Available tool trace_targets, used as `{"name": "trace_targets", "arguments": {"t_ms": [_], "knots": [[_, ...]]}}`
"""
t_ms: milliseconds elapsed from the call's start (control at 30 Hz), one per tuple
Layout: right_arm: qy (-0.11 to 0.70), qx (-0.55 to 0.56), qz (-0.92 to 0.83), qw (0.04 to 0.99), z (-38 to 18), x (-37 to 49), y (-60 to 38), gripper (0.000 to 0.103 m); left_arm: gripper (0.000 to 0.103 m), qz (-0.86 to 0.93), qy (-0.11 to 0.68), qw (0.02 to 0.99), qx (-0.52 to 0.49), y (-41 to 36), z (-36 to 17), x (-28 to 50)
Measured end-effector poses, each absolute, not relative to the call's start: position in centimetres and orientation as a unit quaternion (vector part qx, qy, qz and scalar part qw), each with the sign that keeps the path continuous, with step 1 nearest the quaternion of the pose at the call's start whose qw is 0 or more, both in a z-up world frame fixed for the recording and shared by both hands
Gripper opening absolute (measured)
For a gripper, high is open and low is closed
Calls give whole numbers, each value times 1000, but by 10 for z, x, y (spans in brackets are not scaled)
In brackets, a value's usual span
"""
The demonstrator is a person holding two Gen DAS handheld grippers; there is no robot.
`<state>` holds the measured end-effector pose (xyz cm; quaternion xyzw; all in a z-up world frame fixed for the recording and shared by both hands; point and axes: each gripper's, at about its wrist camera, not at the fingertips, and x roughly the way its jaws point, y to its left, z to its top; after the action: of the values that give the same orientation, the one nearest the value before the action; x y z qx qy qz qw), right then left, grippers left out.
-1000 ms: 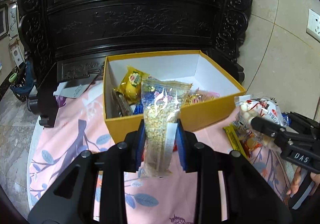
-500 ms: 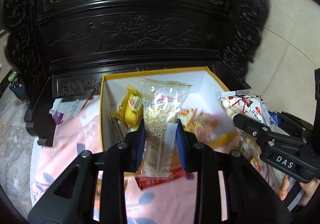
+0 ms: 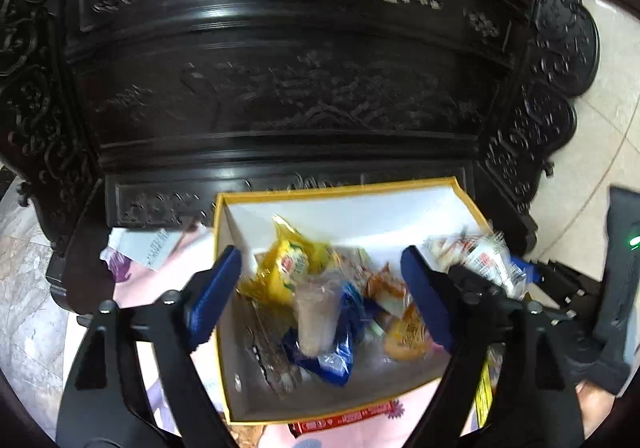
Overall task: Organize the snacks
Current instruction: 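Carry both bags into the yellow box and open both tools, then move both tools back over the remaining snacks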
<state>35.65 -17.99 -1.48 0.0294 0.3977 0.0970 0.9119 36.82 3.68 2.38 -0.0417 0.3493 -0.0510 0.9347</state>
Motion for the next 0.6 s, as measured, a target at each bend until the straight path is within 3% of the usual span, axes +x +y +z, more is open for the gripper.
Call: {"name": "trace_targets", "arguments": {"t_ms": [300, 600], "knots": [[373, 28, 98, 922, 6, 337, -192, 67, 85, -59, 328, 942, -45, 54, 39, 334], [350, 32, 135, 926, 7, 240, -212, 71, 98, -50, 310, 948, -49, 93, 21, 225]]}}
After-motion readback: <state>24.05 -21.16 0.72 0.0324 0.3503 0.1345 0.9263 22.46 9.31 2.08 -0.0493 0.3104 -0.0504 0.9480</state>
